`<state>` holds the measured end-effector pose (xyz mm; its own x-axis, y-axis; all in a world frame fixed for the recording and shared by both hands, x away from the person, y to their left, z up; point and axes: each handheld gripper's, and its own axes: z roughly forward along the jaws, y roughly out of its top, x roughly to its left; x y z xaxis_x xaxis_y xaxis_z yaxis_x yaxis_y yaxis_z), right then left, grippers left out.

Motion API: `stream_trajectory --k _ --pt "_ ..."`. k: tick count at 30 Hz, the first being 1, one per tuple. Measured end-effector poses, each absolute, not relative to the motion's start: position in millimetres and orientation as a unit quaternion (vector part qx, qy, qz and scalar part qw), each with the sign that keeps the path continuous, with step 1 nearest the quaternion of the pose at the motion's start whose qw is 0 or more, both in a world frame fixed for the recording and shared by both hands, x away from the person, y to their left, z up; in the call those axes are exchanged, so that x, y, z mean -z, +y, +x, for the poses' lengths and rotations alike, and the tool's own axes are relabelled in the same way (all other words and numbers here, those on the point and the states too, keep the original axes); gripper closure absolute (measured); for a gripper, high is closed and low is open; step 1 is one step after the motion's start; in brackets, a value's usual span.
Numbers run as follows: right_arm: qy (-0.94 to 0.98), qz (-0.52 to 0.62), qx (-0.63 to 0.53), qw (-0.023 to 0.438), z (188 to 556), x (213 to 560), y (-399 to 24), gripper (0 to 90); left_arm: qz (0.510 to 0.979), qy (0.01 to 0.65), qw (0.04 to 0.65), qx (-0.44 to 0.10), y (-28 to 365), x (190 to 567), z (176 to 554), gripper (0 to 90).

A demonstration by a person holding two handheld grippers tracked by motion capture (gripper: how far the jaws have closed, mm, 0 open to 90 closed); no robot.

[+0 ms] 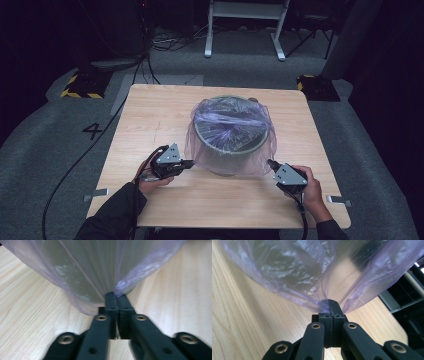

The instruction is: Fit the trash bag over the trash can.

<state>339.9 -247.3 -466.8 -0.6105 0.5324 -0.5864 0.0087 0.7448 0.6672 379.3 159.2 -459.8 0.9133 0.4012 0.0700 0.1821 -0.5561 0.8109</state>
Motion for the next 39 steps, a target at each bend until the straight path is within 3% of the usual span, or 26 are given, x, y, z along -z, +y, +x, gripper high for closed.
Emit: stream_trajectory --k 2,4,8,13,20,24,28,32,36,39 --pt "0.844 0.164 -0.318 0.400 342 471 -247 90.0 0.873 0.178 0.436 -0.129 161 461 381 70.6" --pt "0.843 0.165 -0.331 0.391 342 471 -248 73.8 0.872 0.175 0.439 -0.127 165 459 380 65.4" --pt "0.840 0.176 -0.367 0.359 337 460 -258 48.5 0.864 0.186 0.449 -0.135 177 450 371 37.4" --pt "0.835 0.185 -0.402 0.326 323 443 -275 35.4 0.848 0.200 0.469 -0.145 199 438 361 19.8" --pt "0.813 0.192 -0.452 0.313 305 416 -303 28.9 0.807 0.224 0.520 -0.167 221 408 367 19.8" --pt "0.844 0.185 -0.400 0.305 303 414 -303 23.0 0.788 0.238 0.536 -0.186 217 388 381 23.0" --pt "0.834 0.214 -0.405 0.307 310 422 -312 27.8 0.778 0.248 0.541 -0.201 213 376 398 24.9" --pt "0.801 0.235 -0.436 0.337 321 408 -319 37.1 0.785 0.239 0.530 -0.213 203 368 411 27.7" --pt "0.777 0.225 -0.463 0.363 341 386 -305 49.9 0.791 0.223 0.526 -0.217 192 359 422 35.9" --pt "0.785 0.199 -0.461 0.364 359 373 -286 53.2 0.797 0.207 0.526 -0.211 183 354 431 41.8"
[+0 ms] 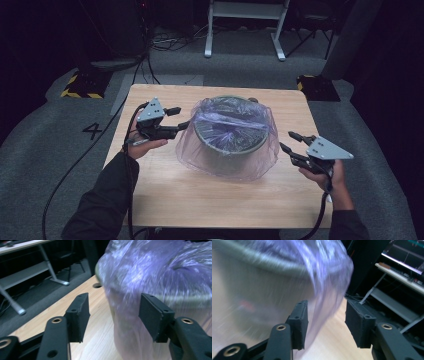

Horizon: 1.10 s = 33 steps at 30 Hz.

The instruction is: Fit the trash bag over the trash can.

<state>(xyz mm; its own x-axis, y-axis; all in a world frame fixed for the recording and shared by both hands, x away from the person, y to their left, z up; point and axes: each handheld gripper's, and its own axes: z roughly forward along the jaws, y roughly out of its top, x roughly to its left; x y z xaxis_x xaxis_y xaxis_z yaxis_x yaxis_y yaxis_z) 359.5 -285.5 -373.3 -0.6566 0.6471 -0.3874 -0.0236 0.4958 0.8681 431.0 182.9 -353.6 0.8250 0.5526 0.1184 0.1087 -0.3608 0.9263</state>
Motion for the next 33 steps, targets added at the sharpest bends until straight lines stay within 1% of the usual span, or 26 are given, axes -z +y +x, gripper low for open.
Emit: stream_trajectory --k 2,3,5,8,9,10,11,13,14,16,18,19,23,29,30,33 --pt "0.794 0.182 -0.455 0.359 371 367 -273 53.0 0.801 0.202 0.522 -0.213 177 351 438 43.3" --pt "0.800 0.182 -0.446 0.359 377 365 -268 50.8 0.801 0.199 0.523 -0.213 176 350 441 45.1" --pt "0.805 0.182 -0.434 0.361 388 363 -260 49.6 0.803 0.196 0.522 -0.208 172 349 449 47.6" --pt "0.810 0.188 -0.417 0.366 400 362 -254 52.2 0.802 0.193 0.529 -0.199 169 348 460 52.5" --pt "0.812 0.190 -0.410 0.370 402 362 -253 54.4 0.802 0.192 0.531 -0.194 168 347 463 53.0" --pt "0.812 0.192 -0.401 0.378 404 361 -253 61.7 0.802 0.190 0.532 -0.192 168 346 466 54.4" --pt "0.814 0.189 -0.403 0.374 406 361 -253 68.2 0.803 0.187 0.533 -0.192 167 345 469 56.9" --pt "0.812 0.188 -0.404 0.378 408 358 -255 79.7 0.805 0.181 0.531 -0.194 165 344 474 59.1" --pt "0.812 0.189 -0.401 0.380 410 357 -256 84.5 0.807 0.180 0.528 -0.194 164 344 476 61.1" --pt "0.809 0.193 -0.404 0.379 413 354 -257 89.6 0.809 0.180 0.527 -0.186 161 344 482 65.4" --pt "0.808 0.195 -0.408 0.378 417 351 -257 90.0 0.808 0.177 0.531 -0.185 160 344 485 71.0" --pt "0.804 0.200 -0.415 0.376 418 349 -257 90.0 0.808 0.177 0.532 -0.182 159 345 487 75.9" --pt "0.794 0.219 -0.445 0.351 429 341 -258 90.0 0.812 0.176 0.528 -0.177 154 346 493 89.5" --pt "0.786 0.274 -0.456 0.313 456 337 -259 90.0 0.810 0.191 0.527 -0.173 148 351 500 90.0" --pt "0.786 0.280 -0.460 0.303 460 337 -259 90.0 0.812 0.196 0.520 -0.178 147 353 502 90.0" --pt "0.784 0.306 -0.463 0.279 472 337 -256 90.0 0.810 0.205 0.522 -0.171 144 359 506 90.0"
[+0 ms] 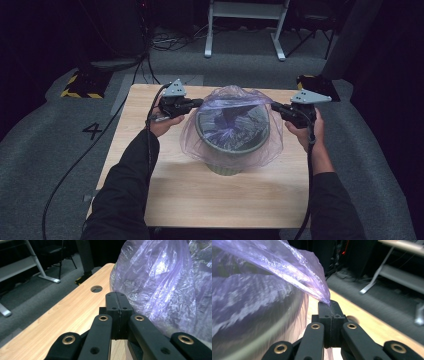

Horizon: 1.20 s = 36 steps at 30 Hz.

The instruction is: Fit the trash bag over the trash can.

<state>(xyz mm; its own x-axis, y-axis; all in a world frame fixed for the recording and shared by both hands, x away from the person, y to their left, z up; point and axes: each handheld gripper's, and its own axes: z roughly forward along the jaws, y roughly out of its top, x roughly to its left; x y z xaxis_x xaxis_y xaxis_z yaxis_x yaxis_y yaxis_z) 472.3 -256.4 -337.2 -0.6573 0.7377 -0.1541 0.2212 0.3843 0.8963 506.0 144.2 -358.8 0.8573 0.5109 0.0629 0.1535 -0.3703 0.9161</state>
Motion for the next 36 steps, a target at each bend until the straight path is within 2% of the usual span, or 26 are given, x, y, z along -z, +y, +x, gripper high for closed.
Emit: stream_trajectory --k 12,15,18,20,21,22,23,26,27,31,34,36 --pt "0.812 0.354 -0.408 0.221 514 360 -237 90.0 0.817 0.228 0.506 -0.155 140 379 515 90.0" --pt "0.811 0.365 -0.410 0.201 519 369 -239 90.0 0.814 0.235 0.504 -0.169 141 380 514 90.0" --pt "0.804 0.365 -0.421 0.207 516 369 -240 90.0 0.803 0.231 0.520 -0.180 151 372 509 89.8" --pt "0.798 0.361 -0.434 0.212 512 365 -241 90.0 0.796 0.223 0.532 -0.182 158 363 504 78.7" --pt "0.795 0.360 -0.435 0.219 510 363 -242 90.0 0.792 0.227 0.535 -0.187 161 358 501 68.3" --pt "0.793 0.360 -0.439 0.223 509 361 -242 90.0 0.790 0.226 0.536 -0.191 163 352 498 61.6" --pt "0.792 0.359 -0.440 0.225 508 359 -243 90.0 0.784 0.222 0.546 -0.195 165 346 495 58.8" --pt "0.792 0.357 -0.438 0.232 506 354 -242 90.0 0.775 0.221 0.558 -0.195 165 333 488 36.4" --pt "0.791 0.358 -0.436 0.237 505 352 -241 90.0 0.772 0.215 0.565 -0.198 162 327 483 32.5" --pt "0.791 0.351 -0.436 0.249 502 343 -237 90.0 0.779 0.185 0.565 -0.200 149 317 473 24.3" --pt "0.793 0.343 -0.434 0.254 500 337 -232 90.0 0.798 0.165 0.543 -0.204 134 315 471 24.1" --pt "0.795 0.339 -0.434 0.254 498 334 -229 90.0 0.810 0.163 0.522 -0.209 127 316 472 28.1"
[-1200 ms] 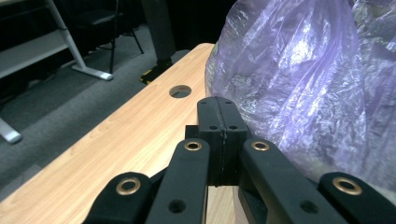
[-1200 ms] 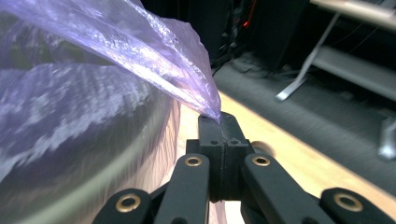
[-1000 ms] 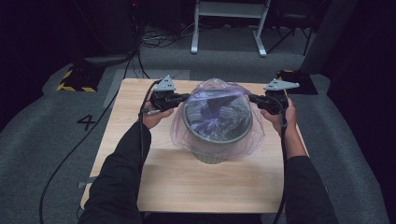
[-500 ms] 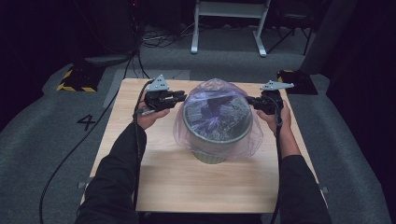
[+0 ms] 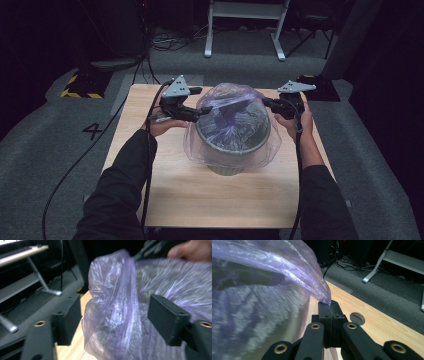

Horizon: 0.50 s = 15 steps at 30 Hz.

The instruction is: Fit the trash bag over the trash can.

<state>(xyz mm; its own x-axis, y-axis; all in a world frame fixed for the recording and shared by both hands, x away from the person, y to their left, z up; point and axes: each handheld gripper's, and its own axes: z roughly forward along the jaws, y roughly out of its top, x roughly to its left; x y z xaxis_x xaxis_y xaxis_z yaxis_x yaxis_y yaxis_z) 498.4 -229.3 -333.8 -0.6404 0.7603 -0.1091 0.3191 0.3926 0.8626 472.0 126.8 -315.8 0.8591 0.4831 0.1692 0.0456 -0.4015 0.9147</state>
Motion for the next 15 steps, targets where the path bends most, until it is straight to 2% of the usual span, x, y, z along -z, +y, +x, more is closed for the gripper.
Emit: stream_trajectory --k 1,4,5,6,10,11,15 --pt "0.795 0.336 -0.435 0.255 497 332 -228 90.0 0.815 0.164 0.513 -0.215 124 316 473 30.0" --pt "0.797 0.329 -0.438 0.254 496 328 -225 90.0 0.821 0.166 0.499 -0.221 120 317 477 44.0" --pt "0.799 0.326 -0.437 0.253 496 327 -223 90.0 0.821 0.164 0.500 -0.221 120 317 478 52.6" --pt "0.801 0.323 -0.435 0.256 496 326 -222 90.0 0.822 0.166 0.495 -0.227 119 317 480 56.1" --pt "0.801 0.323 -0.434 0.257 497 323 -219 90.0 0.824 0.169 0.486 -0.237 120 317 487 83.7" --pt "0.802 0.320 -0.434 0.257 498 323 -219 90.0 0.822 0.171 0.491 -0.234 121 318 489 87.9" --pt "0.807 0.320 -0.426 0.256 502 324 -216 90.0 0.820 0.189 0.495 -0.219 125 324 502 89.9"
